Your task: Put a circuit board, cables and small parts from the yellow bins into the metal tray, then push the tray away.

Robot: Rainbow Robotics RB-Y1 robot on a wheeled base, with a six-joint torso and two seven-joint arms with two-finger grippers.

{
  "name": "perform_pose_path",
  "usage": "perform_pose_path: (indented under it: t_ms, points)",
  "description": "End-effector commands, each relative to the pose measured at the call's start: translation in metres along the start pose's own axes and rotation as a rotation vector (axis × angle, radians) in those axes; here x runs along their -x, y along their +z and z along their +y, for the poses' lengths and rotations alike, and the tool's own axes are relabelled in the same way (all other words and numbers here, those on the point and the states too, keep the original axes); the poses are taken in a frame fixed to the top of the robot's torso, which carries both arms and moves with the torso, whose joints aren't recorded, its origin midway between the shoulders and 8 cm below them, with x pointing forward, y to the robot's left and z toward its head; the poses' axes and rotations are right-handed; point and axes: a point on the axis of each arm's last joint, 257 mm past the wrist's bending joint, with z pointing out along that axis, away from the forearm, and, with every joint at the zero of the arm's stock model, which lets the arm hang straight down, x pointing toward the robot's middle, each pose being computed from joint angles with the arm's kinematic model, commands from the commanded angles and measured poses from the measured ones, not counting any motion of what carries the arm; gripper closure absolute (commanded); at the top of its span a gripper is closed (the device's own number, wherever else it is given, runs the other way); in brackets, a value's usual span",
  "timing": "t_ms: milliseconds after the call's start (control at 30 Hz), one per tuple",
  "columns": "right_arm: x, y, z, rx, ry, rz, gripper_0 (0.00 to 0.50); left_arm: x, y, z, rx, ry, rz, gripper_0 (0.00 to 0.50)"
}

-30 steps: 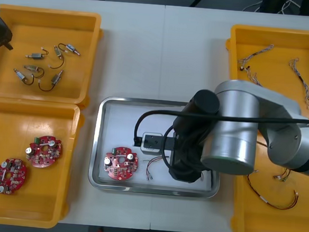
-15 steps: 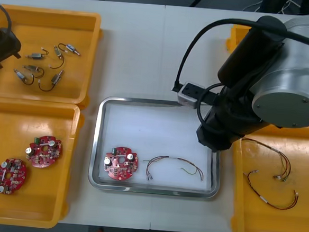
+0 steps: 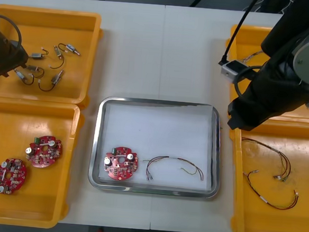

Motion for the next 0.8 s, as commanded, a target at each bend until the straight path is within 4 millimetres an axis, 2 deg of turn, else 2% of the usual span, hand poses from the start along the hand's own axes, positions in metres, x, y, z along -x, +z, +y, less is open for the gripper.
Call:
perform_pose_path:
  t_ms: [33, 300, 600, 800]
  points:
    - [0.0, -0.021, -0.048, -0.043, 0.155, -0.024, 0.0, 0.008, -0.002, -0.025, -0.05, 0.06, -0.019, 0.0]
    - [-0.002, -0.029, -0.101, -0.106, 0.299, -0.034, 0.0, 0.002, 0.001, -0.024, -0.063, 0.021, 0.017, 0.0]
    - [-0.011, -0.038, -0.144, -0.116, 0.414, -0.037, 0.0, 0.004, 0.005, -0.012, -0.044, -0.001, 0.027, 0.0]
    - [-0.014, -0.039, -0.172, -0.134, 0.416, -0.027, 0.0, 0.005, 0.006, -0.008, -0.037, -0.004, 0.029, 0.0]
